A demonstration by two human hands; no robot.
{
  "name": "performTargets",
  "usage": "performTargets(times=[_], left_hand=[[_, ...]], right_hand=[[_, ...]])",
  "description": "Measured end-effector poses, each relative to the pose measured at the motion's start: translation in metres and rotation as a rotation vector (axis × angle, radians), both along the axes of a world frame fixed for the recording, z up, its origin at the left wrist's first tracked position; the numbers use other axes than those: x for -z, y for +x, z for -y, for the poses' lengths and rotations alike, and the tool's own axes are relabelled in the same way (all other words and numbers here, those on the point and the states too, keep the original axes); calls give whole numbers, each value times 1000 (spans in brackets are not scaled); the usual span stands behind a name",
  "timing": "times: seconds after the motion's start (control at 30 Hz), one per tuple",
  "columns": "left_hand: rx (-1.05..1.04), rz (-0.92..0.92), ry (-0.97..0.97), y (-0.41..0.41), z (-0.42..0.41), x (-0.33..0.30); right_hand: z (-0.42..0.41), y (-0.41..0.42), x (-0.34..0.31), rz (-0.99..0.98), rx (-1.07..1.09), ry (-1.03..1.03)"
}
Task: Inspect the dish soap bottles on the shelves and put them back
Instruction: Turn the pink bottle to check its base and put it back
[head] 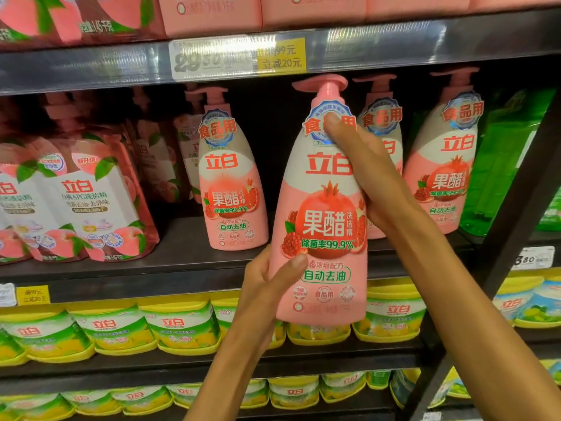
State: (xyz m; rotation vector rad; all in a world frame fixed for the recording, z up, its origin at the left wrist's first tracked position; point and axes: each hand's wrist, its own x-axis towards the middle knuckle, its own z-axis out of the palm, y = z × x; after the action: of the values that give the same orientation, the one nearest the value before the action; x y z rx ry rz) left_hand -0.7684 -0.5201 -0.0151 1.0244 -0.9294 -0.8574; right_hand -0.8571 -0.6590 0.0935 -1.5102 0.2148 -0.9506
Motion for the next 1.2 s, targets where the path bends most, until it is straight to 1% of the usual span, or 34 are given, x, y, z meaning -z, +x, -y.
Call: performTargets(times=[0.13,0.27,0.33,0.43,0.57,0.73,0.83,0.9,1.0,1.03,1.13,1.2], left_hand=[[-18,41,-6,2,3,8],[8,137,15,10,5,16],[18,163,8,13,6,19],[25,169,-11,16,9,24],[44,209,-78,22,13,24],[11,223,-115,26,16,19],[-16,182,-102,21,15,21],[-14,119,-70,16,13,24],[-13,14,-21,10,11,26],[-22,-19,-13,8,11,26],[-83,-105,-4,7,15,23],[-131,-156,-22,10,22,19]], right_hand=[[-2,-14,3,-53,-108,-24],[-6,-21,17,-26,-43,-61],[-11,-25,22,-7,-26,-131],[-21,-33,23,26,-10,-289],[-33,-40,17,42,-27,-465],[-39,-43,9,52,-27,-540],[-37,-40,4,15,21,-505],[-31,-35,4,5,57,-421],[-21,-23,9,21,65,-137],[-17,-19,12,18,75,-72],[-13,-9,24,-37,84,-48],[-11,-1,29,-36,92,-53]])
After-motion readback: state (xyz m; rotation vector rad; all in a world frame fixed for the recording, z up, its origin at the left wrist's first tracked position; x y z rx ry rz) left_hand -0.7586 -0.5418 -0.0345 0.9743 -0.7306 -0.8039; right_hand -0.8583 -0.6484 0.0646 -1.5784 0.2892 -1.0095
